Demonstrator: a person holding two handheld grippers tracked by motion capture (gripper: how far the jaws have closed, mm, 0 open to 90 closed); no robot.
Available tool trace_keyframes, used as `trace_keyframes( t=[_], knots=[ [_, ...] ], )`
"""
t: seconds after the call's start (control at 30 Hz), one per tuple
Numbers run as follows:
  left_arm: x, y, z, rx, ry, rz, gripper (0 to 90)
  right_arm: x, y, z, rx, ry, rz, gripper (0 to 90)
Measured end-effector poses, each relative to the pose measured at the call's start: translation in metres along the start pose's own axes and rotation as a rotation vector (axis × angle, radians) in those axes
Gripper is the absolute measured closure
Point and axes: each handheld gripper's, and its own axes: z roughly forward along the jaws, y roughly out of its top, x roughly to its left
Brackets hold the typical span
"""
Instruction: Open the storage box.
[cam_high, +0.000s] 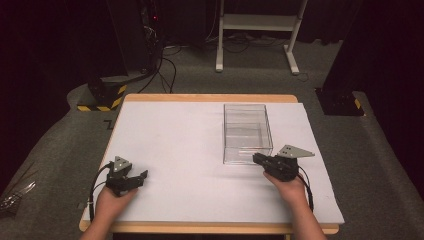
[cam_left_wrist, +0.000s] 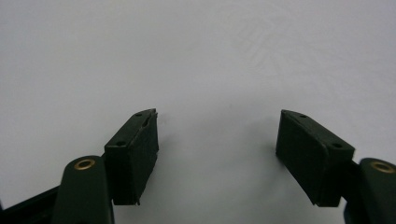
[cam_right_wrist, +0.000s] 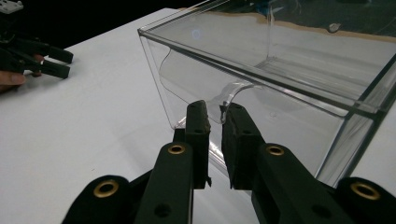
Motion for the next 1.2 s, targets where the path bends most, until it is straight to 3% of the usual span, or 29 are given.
trace_keyframes(
  t=[0.33,0.5,0.73,1.2],
  knots=[
    [0.0,0.0,0.0,0.0,0.0,0.0,30.0,0.007,-0.005,-0.01,0.013,-0.001,-0.001,80.1],
    [0.0,0.0,0.0,-0.001,-0.001,-0.002,30.0,0.004,-0.005,-0.006,0.007,0.016,0.019,72.9],
    [0.0,0.0,0.0,0.0,0.0,0.0,30.0,0.004,-0.006,-0.007,0.001,0.038,0.016,79.5],
    [0.0,0.0,0.0,0.0,0.0,0.0,30.0,0.016,-0.014,-0.022,0.003,0.051,-0.001,82.1]
  ],
)
